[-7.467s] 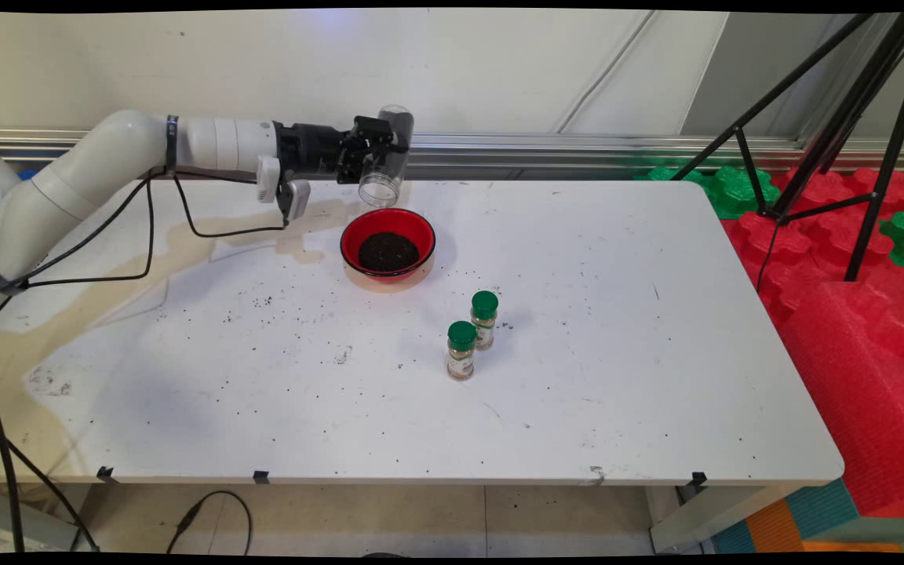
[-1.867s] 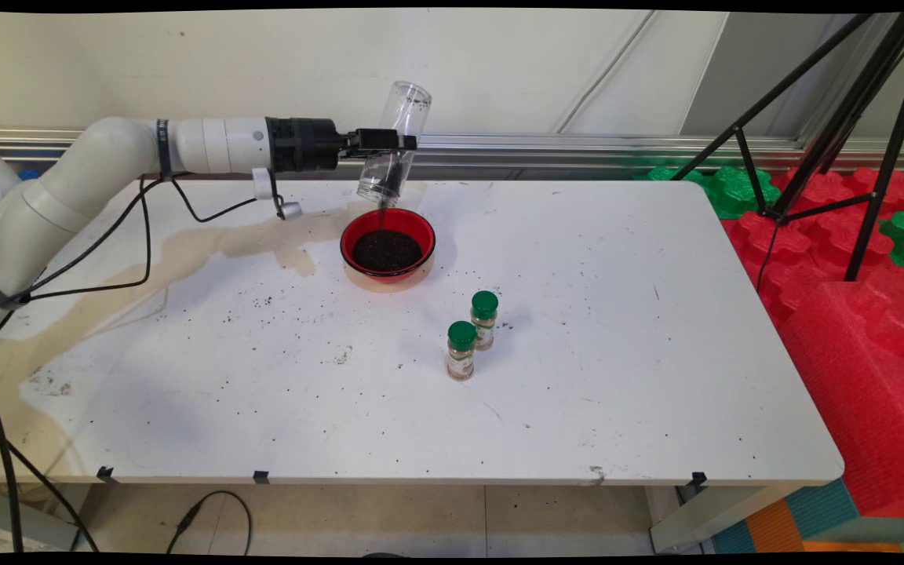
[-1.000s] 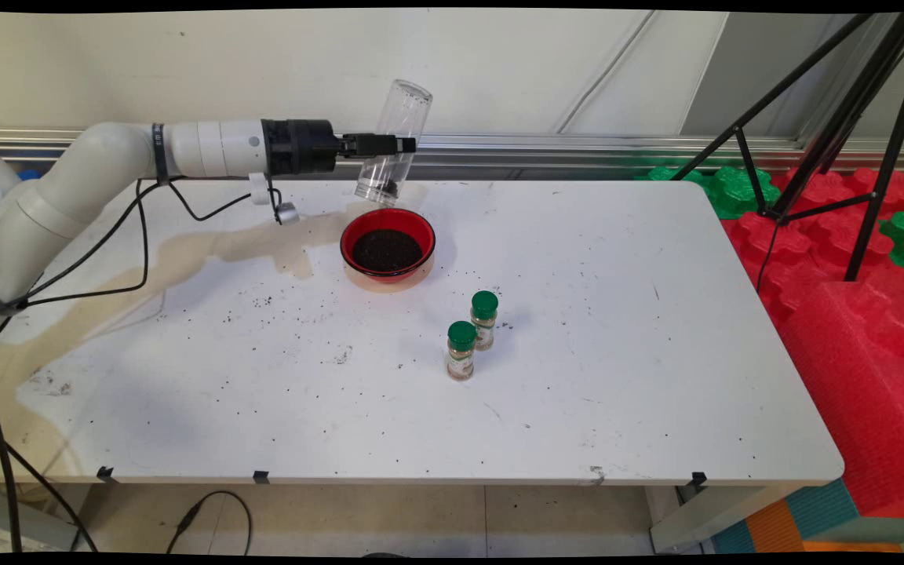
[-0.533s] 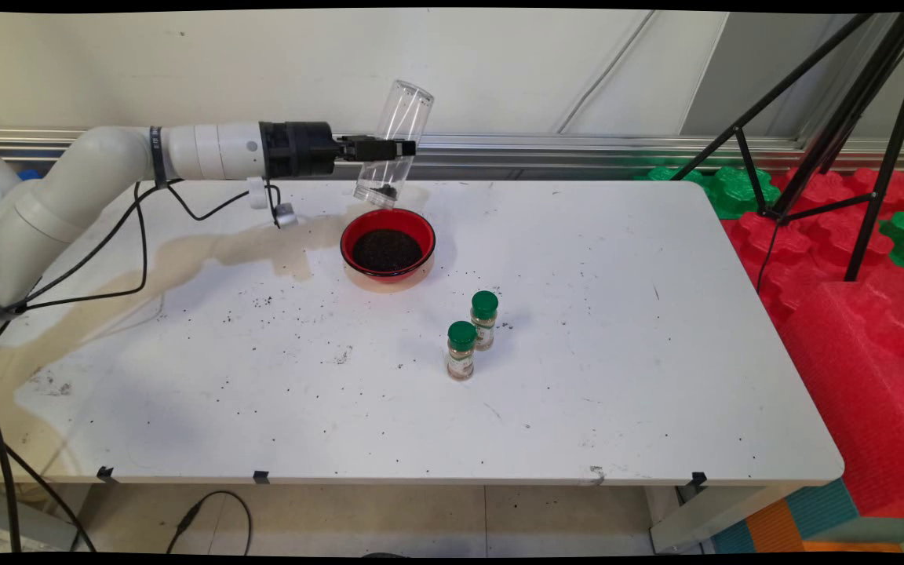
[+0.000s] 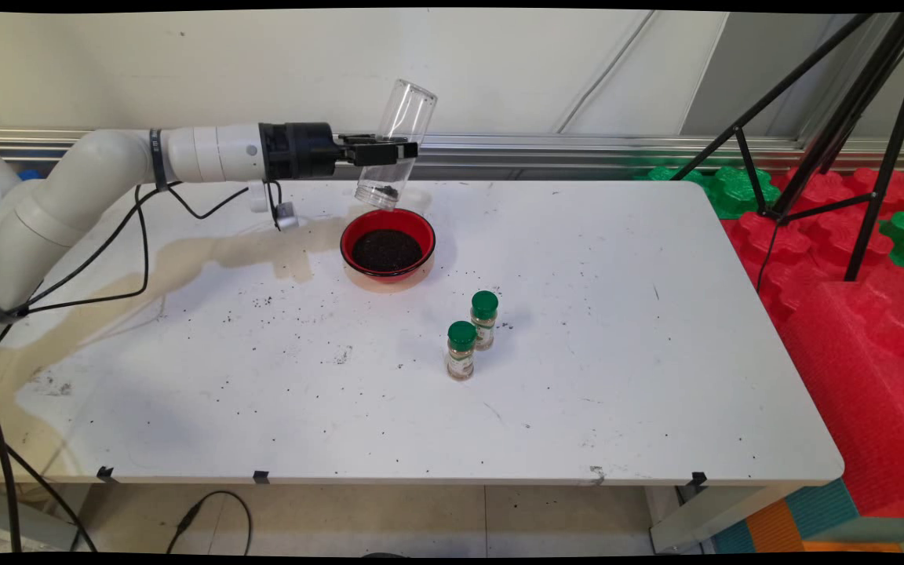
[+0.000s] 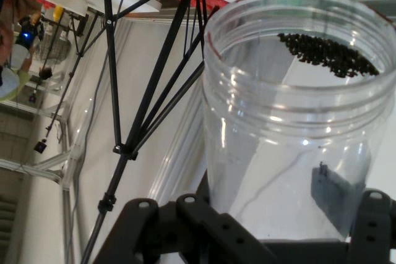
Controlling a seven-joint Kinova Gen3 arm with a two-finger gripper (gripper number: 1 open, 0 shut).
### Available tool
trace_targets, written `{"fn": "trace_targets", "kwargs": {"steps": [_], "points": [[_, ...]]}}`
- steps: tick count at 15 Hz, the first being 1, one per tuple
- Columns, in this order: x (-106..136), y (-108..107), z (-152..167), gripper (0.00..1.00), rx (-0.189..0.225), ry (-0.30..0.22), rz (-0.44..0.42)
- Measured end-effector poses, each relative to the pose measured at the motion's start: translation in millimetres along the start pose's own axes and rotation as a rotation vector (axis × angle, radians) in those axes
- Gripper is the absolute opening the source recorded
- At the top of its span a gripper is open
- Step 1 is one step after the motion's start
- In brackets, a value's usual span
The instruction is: Pour the black seasoning powder in the red bowl
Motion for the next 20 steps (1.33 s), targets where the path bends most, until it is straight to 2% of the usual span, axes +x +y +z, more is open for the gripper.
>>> {"fn": "trace_targets", "kwargs": {"steps": [12, 20], "points": [[2.4, -0.9, -1.0, 0.0, 0.011, -0.002, 0.112], [4.5, -2.0, -4.3, 0.0, 0.016, 0.001, 0.147]]}}
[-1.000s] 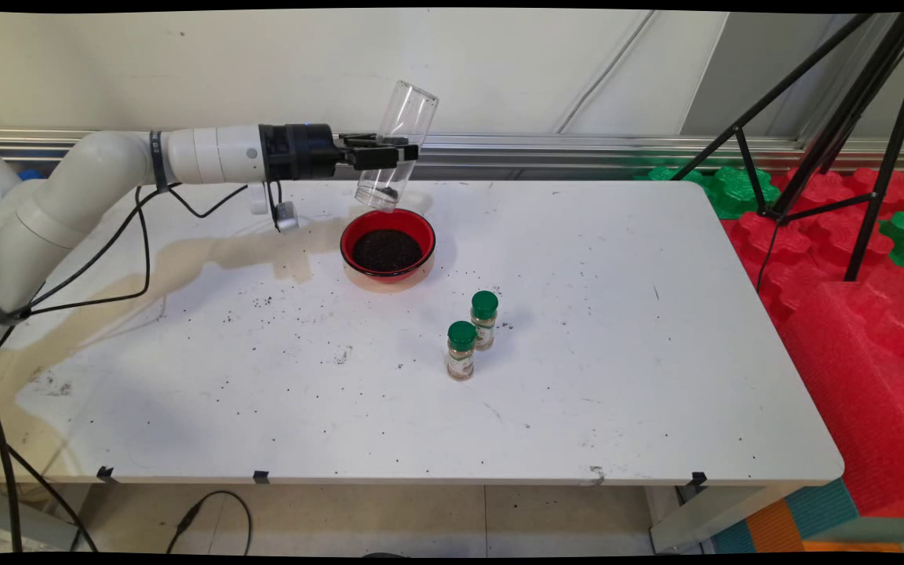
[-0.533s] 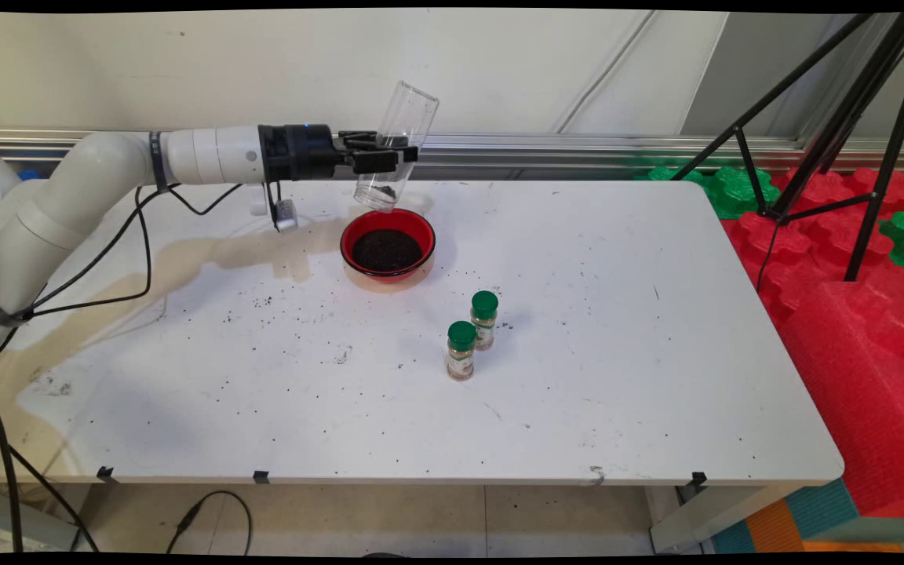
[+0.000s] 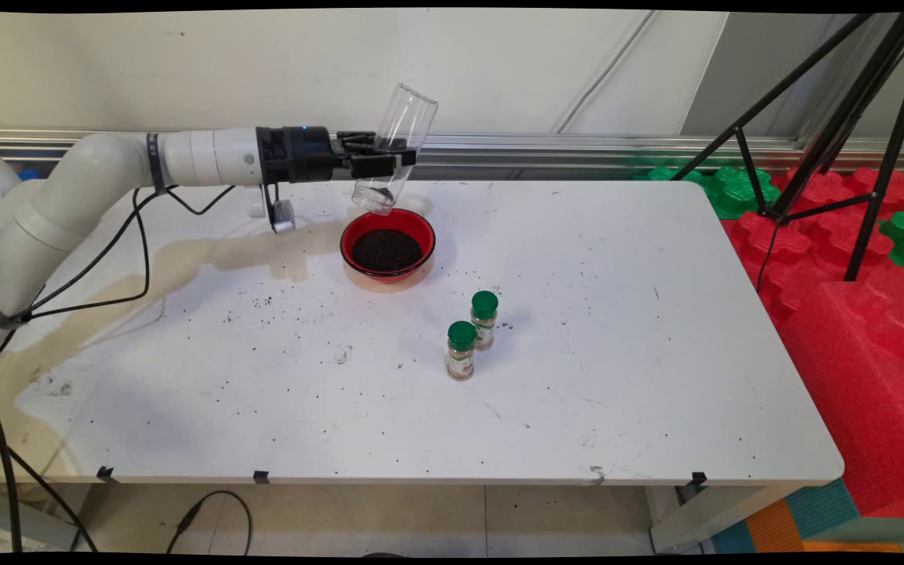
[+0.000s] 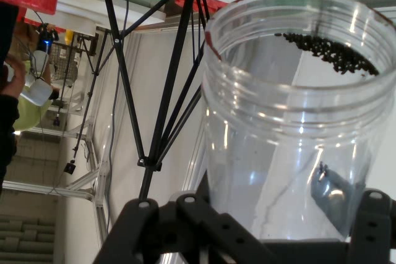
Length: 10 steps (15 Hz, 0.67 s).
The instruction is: Pour the black seasoning powder in the red bowl
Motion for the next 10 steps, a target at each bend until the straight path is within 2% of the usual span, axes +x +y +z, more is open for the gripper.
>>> {"fn": "trace_targets", "kwargs": {"steps": [5, 10], "points": [[1.3, -1.5, -2.0, 0.0, 0.003, 0.002, -0.011], [2.7, -4.4, -3.2, 0.0, 0.005, 0.004, -0.064]]}}
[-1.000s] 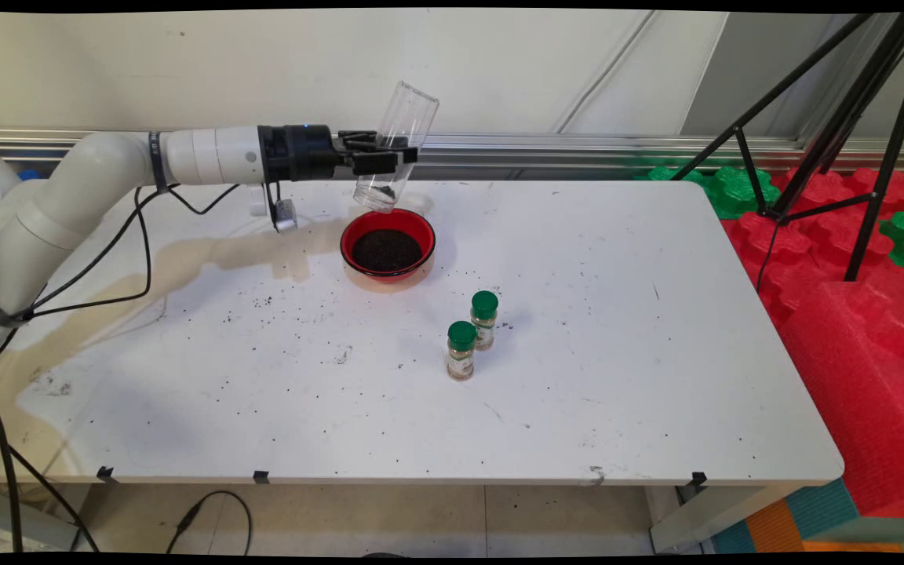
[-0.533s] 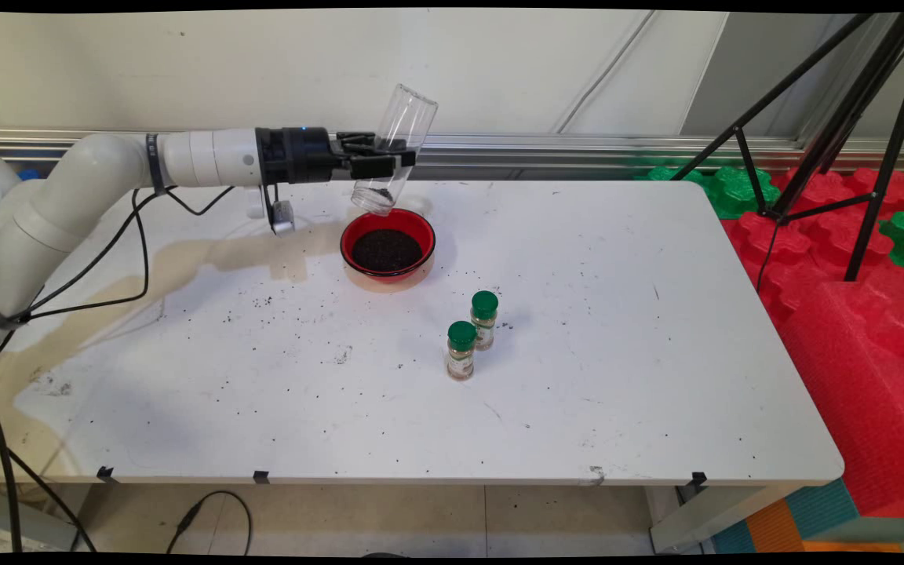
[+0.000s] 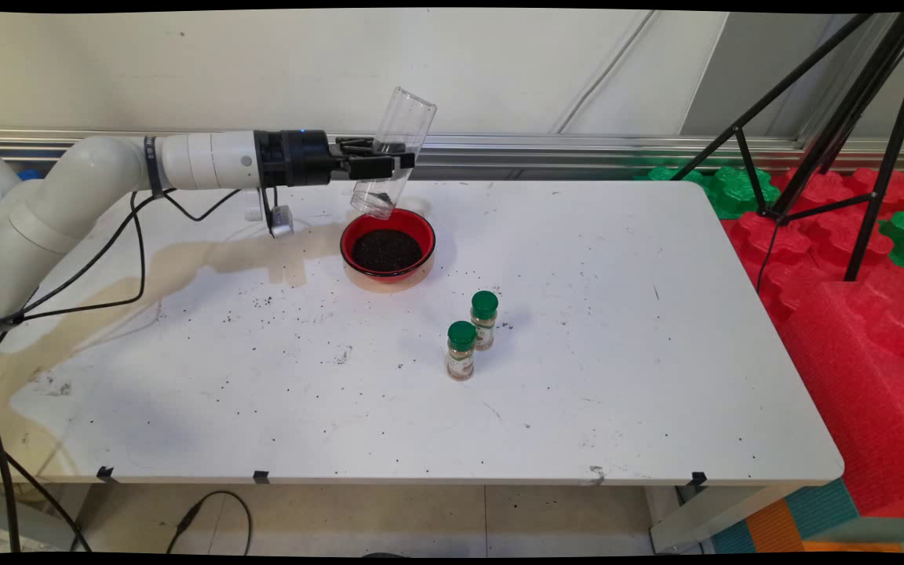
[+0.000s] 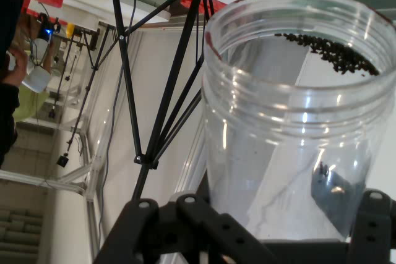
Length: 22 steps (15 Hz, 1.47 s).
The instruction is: Pour the black seasoning powder in the red bowl
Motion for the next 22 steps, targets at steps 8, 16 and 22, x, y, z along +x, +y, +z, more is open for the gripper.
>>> {"fn": "trace_targets", "kwargs": {"steps": [8, 16, 22], "points": [[1.1, -2.2, -2.1, 0.0, -0.014, -0.002, -0.139], [0.9, -2.6, -3.7, 0.0, -0.038, -0.012, -0.39], [1.4, -4.5, -4.8, 0.0, -0.052, -0.011, -0.616]]}}
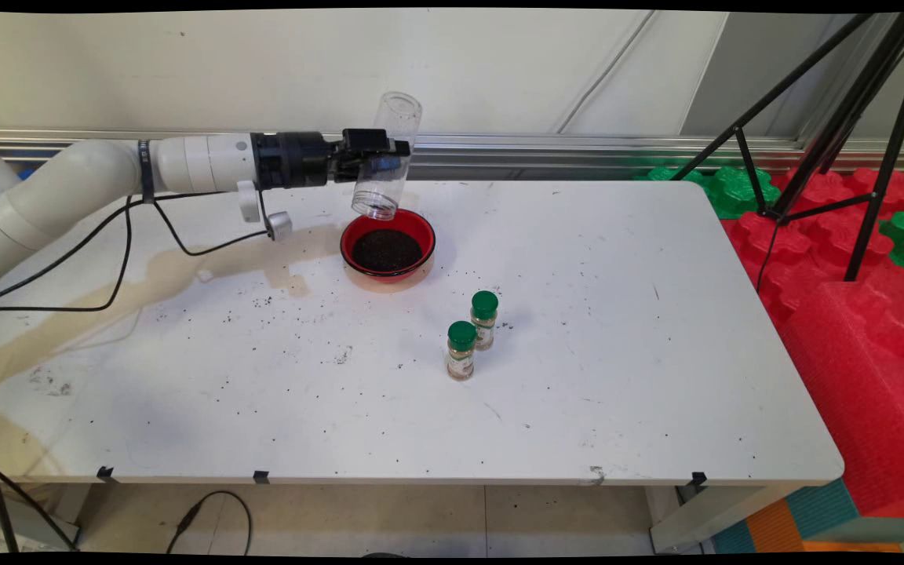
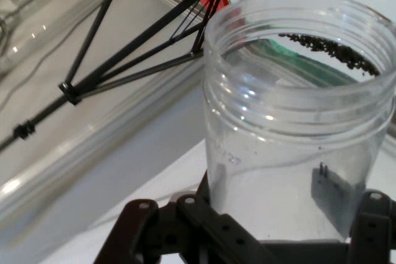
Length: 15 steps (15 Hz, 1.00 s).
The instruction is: Pour the black seasoning powder in the red bowl
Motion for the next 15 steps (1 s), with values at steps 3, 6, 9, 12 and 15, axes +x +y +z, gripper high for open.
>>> {"fn": "trace_targets", "kwargs": {"steps": [3, 6, 9, 12, 15], "points": [[-0.2, -0.4, -0.6, 0.0, -0.007, -0.001, -0.097], [-1.2, -0.6, 0.0, 0.0, -0.014, -0.001, -0.207], [-2.7, -0.9, 0.2, 0.0, -0.019, -0.004, -0.288], [-4.7, -1.3, -0.1, 0.0, -0.022, -0.008, -0.372], [-6.6, -2.5, -0.7, 0.0, -0.022, -0.01, -0.45]]}}
